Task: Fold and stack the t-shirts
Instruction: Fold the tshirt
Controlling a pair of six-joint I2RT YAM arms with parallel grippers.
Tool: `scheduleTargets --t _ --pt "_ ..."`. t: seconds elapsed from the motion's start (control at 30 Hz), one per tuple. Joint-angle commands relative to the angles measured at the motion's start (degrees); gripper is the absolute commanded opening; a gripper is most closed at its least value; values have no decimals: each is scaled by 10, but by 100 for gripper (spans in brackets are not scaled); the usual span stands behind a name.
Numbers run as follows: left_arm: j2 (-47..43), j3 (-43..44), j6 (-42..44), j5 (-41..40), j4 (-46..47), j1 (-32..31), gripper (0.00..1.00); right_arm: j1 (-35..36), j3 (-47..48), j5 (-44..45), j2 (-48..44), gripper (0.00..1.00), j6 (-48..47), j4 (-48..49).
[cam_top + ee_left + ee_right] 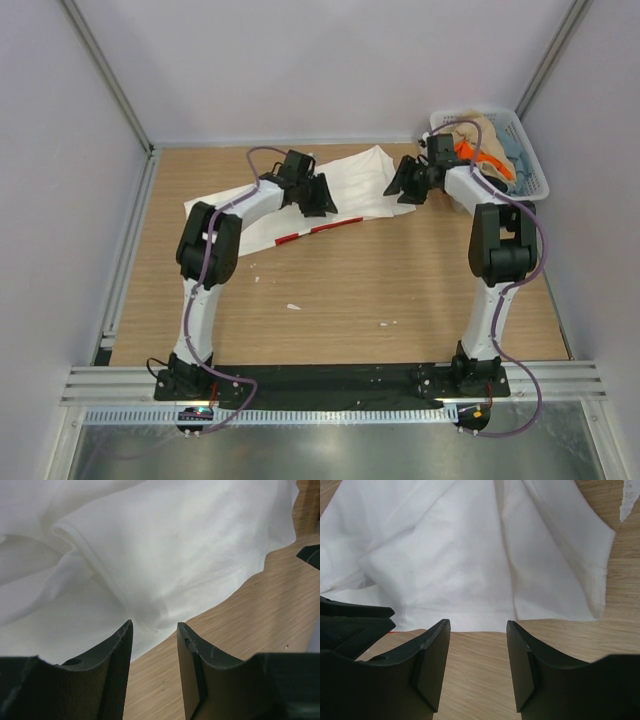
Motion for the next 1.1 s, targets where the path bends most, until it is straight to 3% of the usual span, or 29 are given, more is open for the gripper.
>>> scheduleTargets --t 0.0,0.3,0.73,1.07 --pt "20 26 -22 16 9 0 41 -6 -1 -5 11 55 8 8" --pt "34 31 -40 34 12 0 38 -15 -13 -6 26 56 7 -3" --pt "42 55 -44 45 24 0 6 -27 -40 -66 43 45 27 37" --pt "38 70 -40 47 18 0 1 -27 -78 -90 30 42 54 67"
